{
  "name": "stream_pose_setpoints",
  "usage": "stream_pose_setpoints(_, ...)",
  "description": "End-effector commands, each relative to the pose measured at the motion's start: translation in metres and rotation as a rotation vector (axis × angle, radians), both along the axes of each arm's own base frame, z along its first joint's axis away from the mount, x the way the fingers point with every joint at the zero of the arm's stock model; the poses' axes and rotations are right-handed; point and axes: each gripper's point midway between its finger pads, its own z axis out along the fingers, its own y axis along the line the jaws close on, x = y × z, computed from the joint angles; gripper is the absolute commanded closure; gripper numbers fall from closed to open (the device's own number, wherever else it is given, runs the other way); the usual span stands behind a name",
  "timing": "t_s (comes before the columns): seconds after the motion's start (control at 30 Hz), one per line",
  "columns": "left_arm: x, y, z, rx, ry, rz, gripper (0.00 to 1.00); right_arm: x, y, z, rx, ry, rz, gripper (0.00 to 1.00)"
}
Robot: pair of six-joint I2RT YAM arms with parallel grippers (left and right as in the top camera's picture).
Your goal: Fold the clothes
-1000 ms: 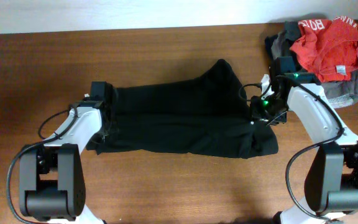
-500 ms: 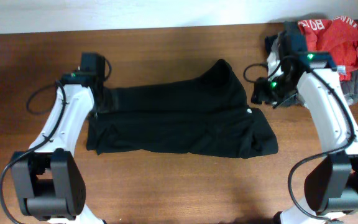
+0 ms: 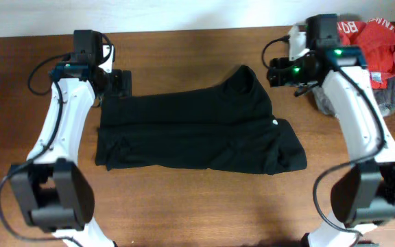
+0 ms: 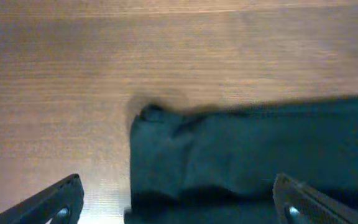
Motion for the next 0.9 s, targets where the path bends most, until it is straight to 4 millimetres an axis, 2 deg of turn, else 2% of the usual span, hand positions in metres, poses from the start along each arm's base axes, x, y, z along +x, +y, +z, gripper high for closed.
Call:
stream_pose_setpoints(0.0, 0.015, 0.013, -0.037, 0.016, 0.042, -0.035, 0.05, 0.006, 0.021, -0.013, -0.005, 0.011, 0.068, 0.25)
stream_pose_setpoints(0.23, 0.041, 0.018, -0.082, 0.023, 0.028, -0.035, 0.11, 0.006, 0.035, -0.027, -0.006, 0.039, 0.098, 0.27)
stream_pose_setpoints(0.27, 0.042, 0.018, -0.087, 0.022, 0.031, -0.035, 0.16, 0.006, 0.035, -0.027, -0.006, 0.038, 0.098, 0.27)
stream_pose_setpoints(0.53, 0.045, 0.018, -0.125, 0.021, 0.076, -0.035, 0.27, 0.007, 0.035, -0.027, -0.006, 0.037, 0.097, 0.3)
stream_pose_setpoints(0.7, 0.046, 0.018, -0.13, 0.022, 0.075, -0.034, 0.47, 0.007, 0.035, -0.027, -0.006, 0.034, 0.096, 0.31)
stream_pose_setpoints(0.77, 0.047, 0.018, -0.132, 0.019, 0.073, -0.031, 0.6, 0.008, 0.034, -0.027, -0.009, 0.033, 0.095, 0.31)
stream_pose_setpoints(0.87, 0.047, 0.018, -0.133, 0.02, 0.076, -0.031, 0.85, 0.011, 0.031, -0.026, -0.025, 0.019, 0.086, 0.42)
